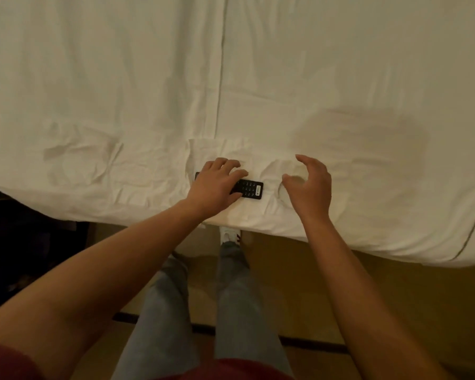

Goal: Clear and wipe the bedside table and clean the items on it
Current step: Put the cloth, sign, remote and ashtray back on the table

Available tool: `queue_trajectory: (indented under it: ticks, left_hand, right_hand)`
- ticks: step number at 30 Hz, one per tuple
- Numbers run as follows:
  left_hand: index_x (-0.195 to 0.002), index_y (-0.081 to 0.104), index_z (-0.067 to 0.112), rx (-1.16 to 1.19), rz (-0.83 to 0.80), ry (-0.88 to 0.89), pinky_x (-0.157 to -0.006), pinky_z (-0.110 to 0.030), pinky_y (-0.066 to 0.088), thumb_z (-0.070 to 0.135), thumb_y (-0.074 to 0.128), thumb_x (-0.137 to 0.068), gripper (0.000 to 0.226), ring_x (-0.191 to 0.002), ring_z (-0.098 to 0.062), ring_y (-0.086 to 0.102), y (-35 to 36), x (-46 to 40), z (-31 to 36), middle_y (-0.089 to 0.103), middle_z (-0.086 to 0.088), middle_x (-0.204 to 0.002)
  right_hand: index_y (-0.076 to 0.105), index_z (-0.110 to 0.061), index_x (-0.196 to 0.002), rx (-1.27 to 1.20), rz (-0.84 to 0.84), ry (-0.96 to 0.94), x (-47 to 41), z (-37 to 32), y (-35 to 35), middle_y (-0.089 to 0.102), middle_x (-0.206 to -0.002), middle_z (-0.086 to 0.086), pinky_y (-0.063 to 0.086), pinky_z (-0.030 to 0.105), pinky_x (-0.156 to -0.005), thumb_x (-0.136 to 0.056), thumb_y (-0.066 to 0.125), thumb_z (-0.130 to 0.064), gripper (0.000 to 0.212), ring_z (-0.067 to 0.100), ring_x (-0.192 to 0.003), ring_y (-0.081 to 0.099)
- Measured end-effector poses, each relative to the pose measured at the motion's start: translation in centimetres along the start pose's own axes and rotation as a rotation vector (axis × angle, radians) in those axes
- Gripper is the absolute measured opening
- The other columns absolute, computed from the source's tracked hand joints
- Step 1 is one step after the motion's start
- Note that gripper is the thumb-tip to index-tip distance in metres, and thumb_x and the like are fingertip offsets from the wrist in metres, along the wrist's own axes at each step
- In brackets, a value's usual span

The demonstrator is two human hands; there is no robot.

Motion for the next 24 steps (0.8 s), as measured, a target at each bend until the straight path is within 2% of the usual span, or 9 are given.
queue_trajectory:
  ticks: [6, 13, 21, 24]
  left_hand:
    - [-0.141, 0.055, 0.022, -0.022, -0.064, 0.043, -0.108, -0.046, 0.041, 0.039, 0.07, -0.09, 0.055, -0.128, -0.03, 0.048, 0.9, -0.9, 0.2, 0.055, -0.007, -0.139]
    - [-0.142, 0.053, 0.021, -0.048, -0.12, 0.079, -0.105, -0.046, 0.043, 0.033, 0.066, -0.094, 0.051, -0.122, -0.031, 0.051, 1.8, -1.1, 0.1, 0.055, -0.01, -0.134]
    - [-0.14, 0.055, 0.012, -0.057, -0.15, 0.037, -0.096, -0.044, 0.048, 0.03, 0.072, -0.09, 0.056, -0.116, -0.032, 0.052, 2.1, -1.4, 0.0, 0.054, -0.013, -0.131]
    - [-0.14, 0.055, 0.011, -0.061, -0.156, 0.029, -0.096, -0.044, 0.048, 0.028, 0.068, -0.093, 0.052, -0.117, -0.032, 0.051, 2.1, -1.4, 0.0, 0.053, -0.013, -0.131]
  right_hand:
    - [0.057, -0.026, -0.142, 0.238, -0.031, 0.097, -0.1, 3.3, 0.7, 0.052, -0.148, 0.003, 0.045, 0.045, -0.106, -0.08, 0.076, -0.041, 0.066, 0.03, -0.131, 0.048]
    - [0.053, -0.023, -0.144, 0.32, -0.066, 0.118, 0.1, 4.3, 2.1, 0.051, -0.145, 0.005, 0.048, 0.046, -0.103, -0.076, 0.079, -0.051, 0.078, 0.031, -0.131, 0.047]
    - [0.042, -0.024, -0.151, 0.436, -0.148, 0.088, 0.0, 4.4, 3.2, 0.046, -0.148, 0.008, 0.047, 0.048, -0.103, -0.072, 0.084, -0.051, 0.094, 0.033, -0.135, 0.044]
    - [0.037, -0.023, -0.153, 0.451, -0.175, 0.071, 0.2, 4.3, 3.6, 0.042, -0.151, 0.008, 0.048, 0.047, -0.101, -0.075, 0.082, -0.041, 0.092, 0.033, -0.136, 0.043]
Point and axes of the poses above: each hand's wrist, its own x-axis away from the middle knuckle, its own y-axis out of the palm, z = x × y, the point moved 9 cm from there along -x, towards the middle knuckle
